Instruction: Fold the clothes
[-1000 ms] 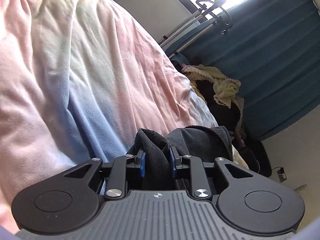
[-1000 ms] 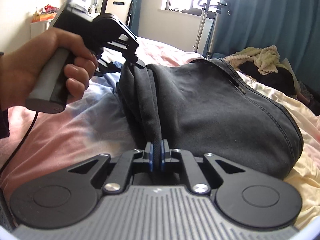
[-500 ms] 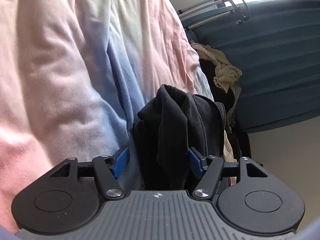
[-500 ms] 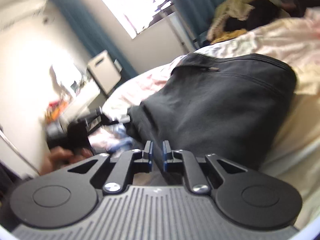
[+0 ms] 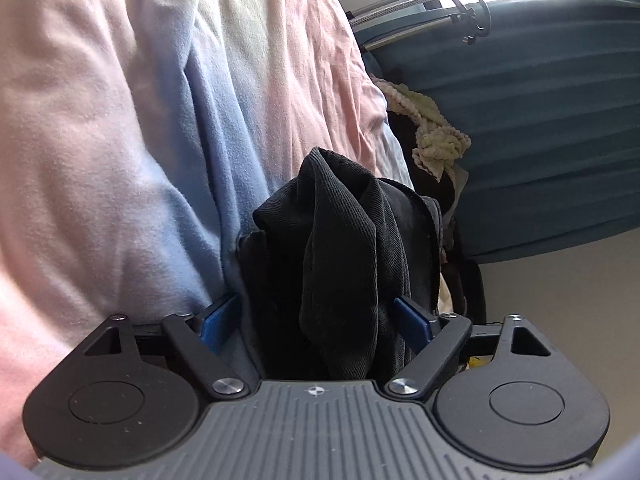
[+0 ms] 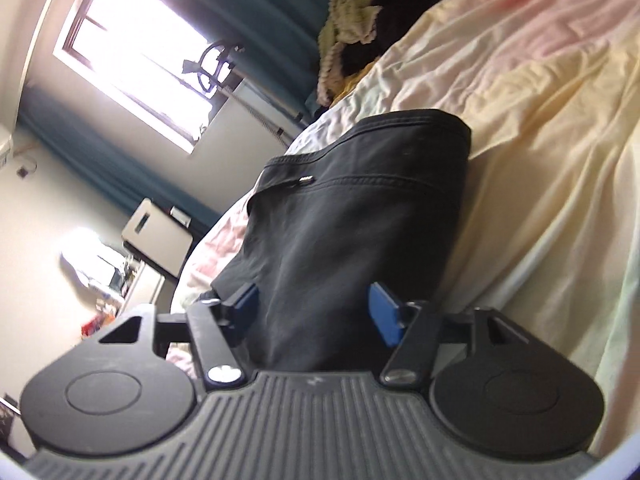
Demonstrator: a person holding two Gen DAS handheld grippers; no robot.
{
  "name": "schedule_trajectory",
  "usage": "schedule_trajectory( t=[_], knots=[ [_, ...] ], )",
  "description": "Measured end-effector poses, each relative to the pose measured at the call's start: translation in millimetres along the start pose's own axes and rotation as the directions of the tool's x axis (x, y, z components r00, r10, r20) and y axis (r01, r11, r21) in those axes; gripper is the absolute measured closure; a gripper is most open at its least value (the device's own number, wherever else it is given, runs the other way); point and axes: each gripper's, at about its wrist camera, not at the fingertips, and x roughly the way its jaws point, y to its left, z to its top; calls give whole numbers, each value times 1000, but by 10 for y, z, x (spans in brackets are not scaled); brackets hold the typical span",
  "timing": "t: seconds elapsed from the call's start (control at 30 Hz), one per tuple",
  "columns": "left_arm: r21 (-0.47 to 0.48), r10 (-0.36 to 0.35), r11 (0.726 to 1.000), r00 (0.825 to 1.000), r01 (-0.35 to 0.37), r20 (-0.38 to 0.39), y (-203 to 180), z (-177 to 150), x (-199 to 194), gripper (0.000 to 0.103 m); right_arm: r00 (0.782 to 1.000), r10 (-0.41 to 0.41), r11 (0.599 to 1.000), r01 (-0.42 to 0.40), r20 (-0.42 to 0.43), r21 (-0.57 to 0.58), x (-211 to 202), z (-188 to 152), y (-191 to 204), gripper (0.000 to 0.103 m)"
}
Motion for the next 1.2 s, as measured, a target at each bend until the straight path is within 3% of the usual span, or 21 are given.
schedule_trajectory(
  t=[0.23, 0.53, 0.73, 0.87, 1.03, 1.13, 1.2],
  knots=[
    [32, -56, 998, 998, 56, -24, -35, 38, 143, 9, 1000, 19, 981, -21, 13, 192, 128, -37, -323, 31],
    [112, -137, 983, 988, 144, -64, -155, 63, 250, 5, 998, -45, 982, 37, 40, 185, 319, 23, -435, 20],
    [110, -191, 975, 981, 193, -36, -257, 66, 172, 5, 986, 126, 967, -147, 112, 206, 354, 137, -416, 19],
    [142, -114, 983, 993, 116, -19, -409, -50, 78, 5, 957, 235, 941, -268, 169, 207, 271, 198, -374, 19],
    [94, -81, 992, 996, 84, -37, -389, -223, -96, 5, 928, 326, 910, -360, 179, 208, 341, 333, -240, 19],
    [75, -138, 987, 986, 145, -91, -418, -343, -165, 5, 920, 352, 905, -382, 175, 188, 383, 412, -132, 19],
    [32, -195, 979, 968, 202, -160, -426, -440, -118, 5, 915, 367, 902, -394, 171, 175, 391, 453, -74, 19]
  ],
)
